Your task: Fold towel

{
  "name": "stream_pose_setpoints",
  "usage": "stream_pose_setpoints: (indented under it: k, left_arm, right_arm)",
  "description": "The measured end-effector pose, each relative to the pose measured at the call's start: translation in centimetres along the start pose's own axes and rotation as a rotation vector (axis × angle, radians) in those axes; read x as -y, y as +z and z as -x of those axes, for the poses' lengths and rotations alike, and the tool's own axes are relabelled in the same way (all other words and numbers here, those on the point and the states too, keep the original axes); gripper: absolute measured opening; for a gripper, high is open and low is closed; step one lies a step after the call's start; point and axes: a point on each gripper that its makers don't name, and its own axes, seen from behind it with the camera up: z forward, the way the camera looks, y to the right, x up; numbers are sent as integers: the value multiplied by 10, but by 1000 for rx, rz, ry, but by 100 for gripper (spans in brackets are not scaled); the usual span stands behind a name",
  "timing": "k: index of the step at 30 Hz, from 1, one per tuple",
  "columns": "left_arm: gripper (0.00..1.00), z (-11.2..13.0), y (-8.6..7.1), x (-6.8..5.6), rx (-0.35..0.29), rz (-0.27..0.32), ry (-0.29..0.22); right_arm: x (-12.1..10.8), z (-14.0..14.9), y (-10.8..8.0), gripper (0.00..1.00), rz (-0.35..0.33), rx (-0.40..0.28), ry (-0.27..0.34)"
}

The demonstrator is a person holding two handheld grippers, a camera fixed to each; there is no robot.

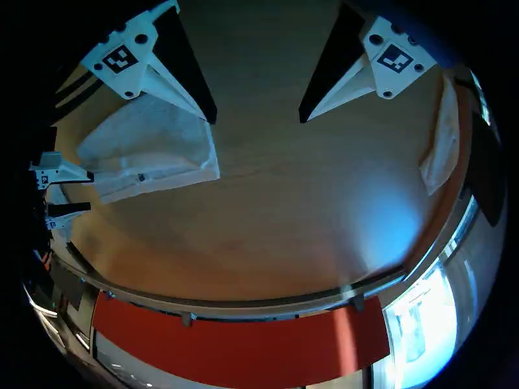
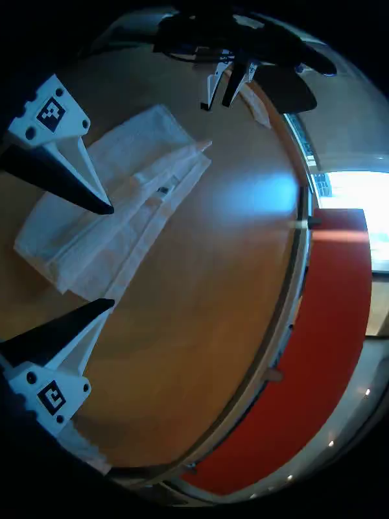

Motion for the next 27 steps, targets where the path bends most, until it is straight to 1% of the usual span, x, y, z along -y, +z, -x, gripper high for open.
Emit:
stream_pose_setpoints:
  k: [9,15,20,27]
  left_arm:
    - [94,25,-25,27,2,-43,-84]
    - [94,37,-34,40,4,-63,-112]
    - [94,42,-36,44,7,-68,-121]
    - [94,44,-36,44,7,-67,-124]
  right_arm:
    - [32,-8,20,100,-47,11,-49]
    - [51,-15,30,100,-75,15,-80]
    - [57,-15,34,100,-80,24,-98]
    - [55,-12,37,100,-73,36,-104]
